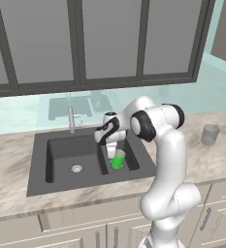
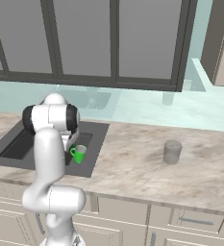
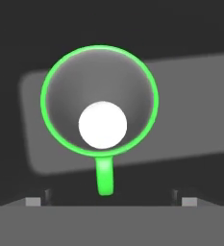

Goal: Place the glass cup in the left basin and the mug in the right basin of the sink.

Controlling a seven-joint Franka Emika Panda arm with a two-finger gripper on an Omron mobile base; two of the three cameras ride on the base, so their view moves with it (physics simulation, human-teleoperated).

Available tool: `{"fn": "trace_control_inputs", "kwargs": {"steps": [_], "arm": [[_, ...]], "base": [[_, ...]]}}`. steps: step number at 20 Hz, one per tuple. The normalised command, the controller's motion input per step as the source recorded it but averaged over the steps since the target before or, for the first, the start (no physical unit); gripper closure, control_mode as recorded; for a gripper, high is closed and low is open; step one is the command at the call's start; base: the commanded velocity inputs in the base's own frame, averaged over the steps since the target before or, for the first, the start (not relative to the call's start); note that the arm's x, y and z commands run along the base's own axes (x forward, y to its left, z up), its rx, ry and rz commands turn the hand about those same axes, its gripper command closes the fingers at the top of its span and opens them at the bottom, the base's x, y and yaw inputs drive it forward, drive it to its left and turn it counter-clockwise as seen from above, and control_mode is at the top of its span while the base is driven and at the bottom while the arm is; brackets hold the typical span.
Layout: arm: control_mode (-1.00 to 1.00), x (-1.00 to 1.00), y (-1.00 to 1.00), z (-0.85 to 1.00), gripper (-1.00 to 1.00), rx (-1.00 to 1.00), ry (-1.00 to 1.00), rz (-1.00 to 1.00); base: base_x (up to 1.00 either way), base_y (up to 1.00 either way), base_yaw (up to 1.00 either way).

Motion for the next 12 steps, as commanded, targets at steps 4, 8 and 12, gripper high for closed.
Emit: {"fn": "trace_control_inputs", "kwargs": {"steps": [4,8,12], "arm": [[-1.00,0.02,0.04,0.28,-1.00,-0.10,0.04,-0.05],[-1.00,0.00,-0.01,0.28,-1.00,-0.11,0.04,-0.02],[-1.00,-0.04,0.00,0.28,-1.00,-0.09,0.03,0.00]], "base": [[0.00,0.00,0.00],[0.00,0.00,0.00],[0.00,0.00,0.00]]}}
